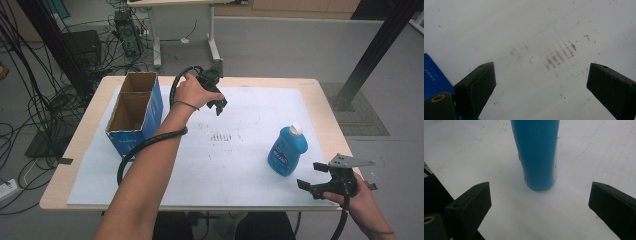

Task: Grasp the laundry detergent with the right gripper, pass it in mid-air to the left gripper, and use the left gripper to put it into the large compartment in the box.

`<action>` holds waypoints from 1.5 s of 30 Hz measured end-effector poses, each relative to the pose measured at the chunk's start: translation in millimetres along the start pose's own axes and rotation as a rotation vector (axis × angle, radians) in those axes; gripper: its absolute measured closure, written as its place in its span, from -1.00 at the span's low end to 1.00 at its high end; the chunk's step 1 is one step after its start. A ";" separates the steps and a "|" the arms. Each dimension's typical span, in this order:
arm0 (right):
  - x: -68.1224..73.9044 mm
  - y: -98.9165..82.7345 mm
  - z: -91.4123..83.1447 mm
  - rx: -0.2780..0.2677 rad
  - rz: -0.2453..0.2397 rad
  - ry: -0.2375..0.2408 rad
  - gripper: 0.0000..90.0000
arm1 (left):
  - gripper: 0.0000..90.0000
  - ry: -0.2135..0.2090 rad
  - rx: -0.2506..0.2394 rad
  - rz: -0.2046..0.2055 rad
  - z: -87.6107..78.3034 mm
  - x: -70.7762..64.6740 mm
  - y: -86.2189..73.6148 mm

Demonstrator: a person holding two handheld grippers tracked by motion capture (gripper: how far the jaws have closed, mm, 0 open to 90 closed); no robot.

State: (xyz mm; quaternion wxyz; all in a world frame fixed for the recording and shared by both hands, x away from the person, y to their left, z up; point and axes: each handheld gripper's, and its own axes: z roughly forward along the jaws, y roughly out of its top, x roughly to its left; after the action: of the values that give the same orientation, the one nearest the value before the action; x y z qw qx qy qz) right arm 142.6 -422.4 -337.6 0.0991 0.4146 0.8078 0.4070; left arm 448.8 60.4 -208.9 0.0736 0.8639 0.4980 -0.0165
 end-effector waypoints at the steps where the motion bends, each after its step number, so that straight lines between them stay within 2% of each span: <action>1: 0.4 -0.5 0.8 -0.001 -0.002 0.000 -0.91 | -0.80 0.001 0.001 0.002 0.5 -0.2 0.3; 12: 5.1 -10.0 8.1 -0.050 -0.010 -0.023 -0.94 | -0.80 -0.006 -0.002 0.000 2.3 0.2 -0.8; 13: 5.6 -13.0 9.1 -0.069 -0.006 -0.026 -0.95 | -0.80 -0.006 -0.001 0.000 2.8 0.3 -0.8; 17: 6.7 -16.1 12.0 -0.091 -0.010 -0.027 -0.96 | -0.80 -0.004 -0.002 -0.002 3.4 0.6 -1.1; 45: 16.5 -28.8 28.9 -0.188 -0.035 -0.055 -0.96 | -0.80 -0.012 0.004 0.000 9.4 0.8 -2.4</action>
State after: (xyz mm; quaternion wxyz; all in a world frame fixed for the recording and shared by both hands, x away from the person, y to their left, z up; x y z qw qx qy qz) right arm 129.5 -402.7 -374.8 0.1670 0.4004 0.7702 0.4676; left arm 447.5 60.9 -218.5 0.0749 0.8638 0.4977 -0.0225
